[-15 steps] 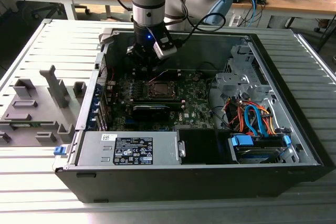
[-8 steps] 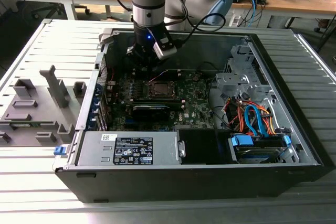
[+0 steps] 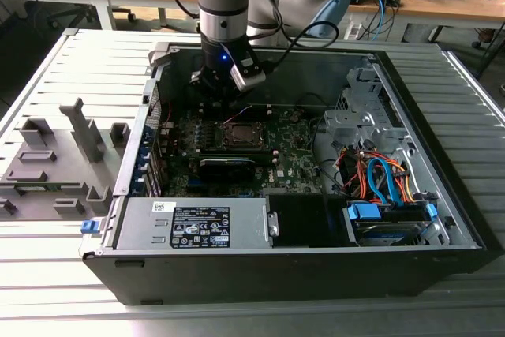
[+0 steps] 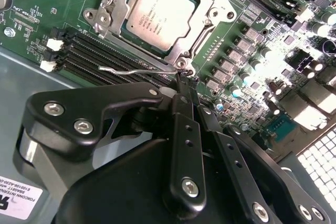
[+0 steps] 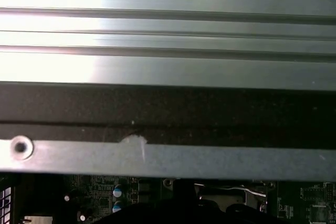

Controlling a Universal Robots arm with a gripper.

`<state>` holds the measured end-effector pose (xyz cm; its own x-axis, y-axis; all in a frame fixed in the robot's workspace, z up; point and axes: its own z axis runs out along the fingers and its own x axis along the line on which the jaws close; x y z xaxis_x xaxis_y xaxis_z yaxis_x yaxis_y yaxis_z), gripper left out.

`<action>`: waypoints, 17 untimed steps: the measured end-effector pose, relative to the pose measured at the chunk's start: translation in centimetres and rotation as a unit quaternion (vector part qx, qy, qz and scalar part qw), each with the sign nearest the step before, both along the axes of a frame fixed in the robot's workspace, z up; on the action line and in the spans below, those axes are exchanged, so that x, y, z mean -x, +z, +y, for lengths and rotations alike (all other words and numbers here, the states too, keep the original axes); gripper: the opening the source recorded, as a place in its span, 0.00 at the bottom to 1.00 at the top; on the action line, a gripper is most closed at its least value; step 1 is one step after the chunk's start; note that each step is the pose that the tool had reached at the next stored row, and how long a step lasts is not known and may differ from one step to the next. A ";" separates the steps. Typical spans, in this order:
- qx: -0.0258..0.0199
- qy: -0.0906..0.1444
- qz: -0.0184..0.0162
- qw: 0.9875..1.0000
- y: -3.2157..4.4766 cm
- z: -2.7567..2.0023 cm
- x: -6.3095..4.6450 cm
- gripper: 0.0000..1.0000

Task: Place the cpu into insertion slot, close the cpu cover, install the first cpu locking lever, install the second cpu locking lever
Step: 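Install the first cpu locking lever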

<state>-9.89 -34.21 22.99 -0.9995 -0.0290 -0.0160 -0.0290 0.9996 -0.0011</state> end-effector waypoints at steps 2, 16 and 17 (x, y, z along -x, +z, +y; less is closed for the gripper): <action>0.000 0.000 0.000 1.000 -0.12 0.00 0.0 0.11; 0.000 0.000 0.000 1.000 -0.52 0.00 -0.1 0.11; 0.000 0.000 0.000 1.000 -0.53 0.00 -0.1 0.11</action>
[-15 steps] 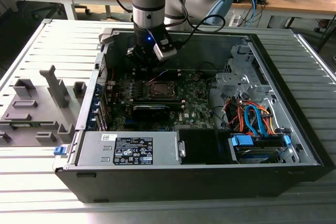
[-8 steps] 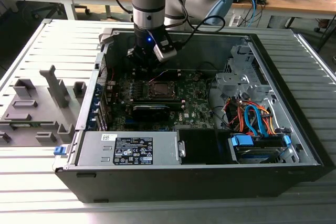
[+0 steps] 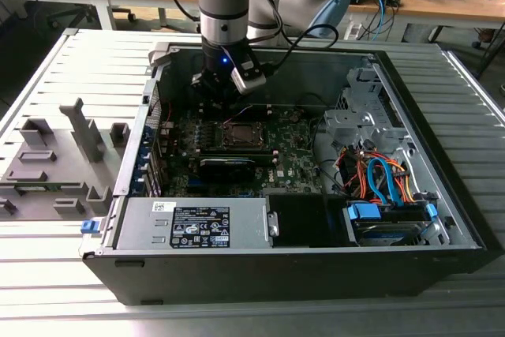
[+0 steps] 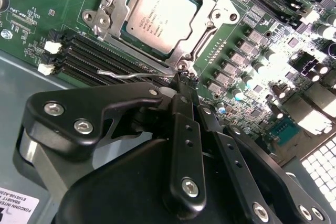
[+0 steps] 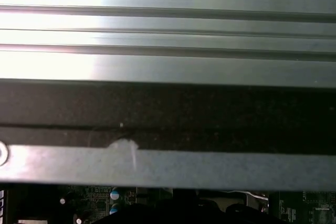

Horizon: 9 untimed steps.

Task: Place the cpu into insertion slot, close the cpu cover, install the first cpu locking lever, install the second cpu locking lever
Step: 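Install the first cpu locking lever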

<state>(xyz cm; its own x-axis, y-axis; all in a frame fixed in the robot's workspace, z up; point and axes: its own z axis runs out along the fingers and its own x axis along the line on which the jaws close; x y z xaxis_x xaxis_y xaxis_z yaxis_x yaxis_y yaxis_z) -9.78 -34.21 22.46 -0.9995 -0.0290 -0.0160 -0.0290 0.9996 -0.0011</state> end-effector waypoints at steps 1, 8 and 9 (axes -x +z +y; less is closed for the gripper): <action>0.000 0.000 0.000 1.000 -0.02 0.00 0.0 0.11; 0.000 0.000 0.000 1.000 -0.14 0.00 -0.1 0.11; 0.000 0.000 0.000 1.000 -0.16 0.01 -0.1 0.11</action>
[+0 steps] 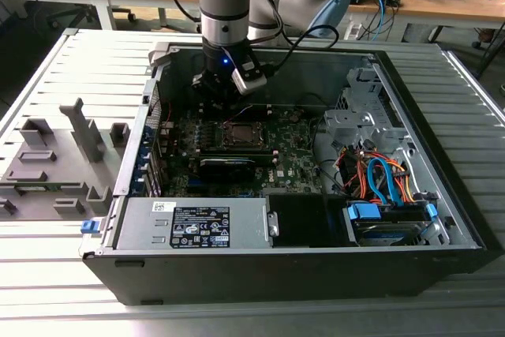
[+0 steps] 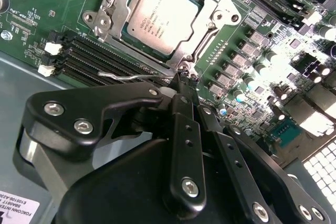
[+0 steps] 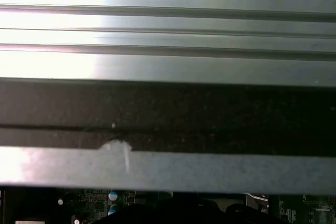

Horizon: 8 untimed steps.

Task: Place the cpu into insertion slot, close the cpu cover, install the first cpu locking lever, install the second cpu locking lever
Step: 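Install the first cpu locking lever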

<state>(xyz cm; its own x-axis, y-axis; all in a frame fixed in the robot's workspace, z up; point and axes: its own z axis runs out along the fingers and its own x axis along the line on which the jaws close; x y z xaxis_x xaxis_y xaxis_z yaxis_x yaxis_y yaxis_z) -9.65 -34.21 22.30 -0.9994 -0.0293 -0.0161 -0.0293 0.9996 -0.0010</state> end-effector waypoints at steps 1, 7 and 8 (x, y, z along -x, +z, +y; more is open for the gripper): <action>0.000 0.000 0.000 1.000 -0.02 0.01 0.0 0.11; 0.000 0.005 0.000 1.000 -0.11 0.26 -0.4 0.11; 0.000 0.005 0.000 1.000 -0.11 0.27 -0.4 0.11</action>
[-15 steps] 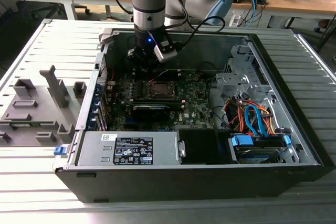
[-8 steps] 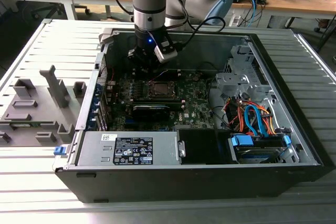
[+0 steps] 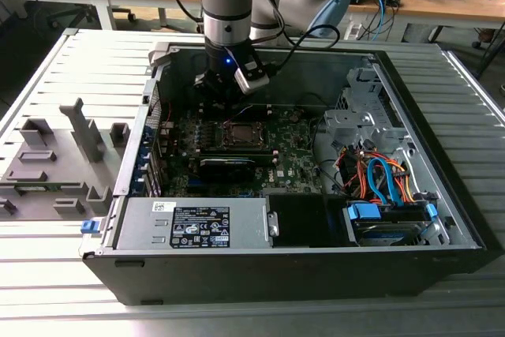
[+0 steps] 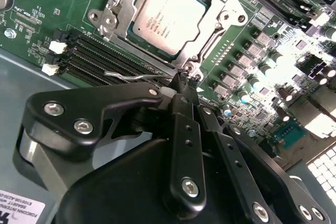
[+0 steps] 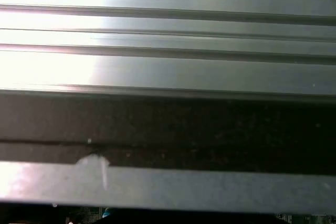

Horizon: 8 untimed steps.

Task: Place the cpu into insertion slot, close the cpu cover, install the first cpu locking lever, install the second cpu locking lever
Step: 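Install the first cpu locking lever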

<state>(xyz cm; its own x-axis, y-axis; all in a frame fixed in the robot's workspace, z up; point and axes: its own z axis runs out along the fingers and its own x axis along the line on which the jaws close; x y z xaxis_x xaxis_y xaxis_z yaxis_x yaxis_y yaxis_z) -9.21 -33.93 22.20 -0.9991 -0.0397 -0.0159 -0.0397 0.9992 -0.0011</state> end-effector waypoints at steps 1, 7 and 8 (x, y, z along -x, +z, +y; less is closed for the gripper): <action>0.000 0.000 0.000 1.000 0.00 0.02 -0.1 0.11; 0.000 0.001 0.000 1.000 -0.01 0.07 -0.8 0.11; 0.000 0.001 0.000 1.000 -0.02 0.08 -1.0 0.11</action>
<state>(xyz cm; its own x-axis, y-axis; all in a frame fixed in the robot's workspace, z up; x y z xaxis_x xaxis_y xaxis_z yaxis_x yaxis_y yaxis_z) -8.26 -33.85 22.18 -0.9990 -0.0410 -0.0159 -0.0410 0.9992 -0.0011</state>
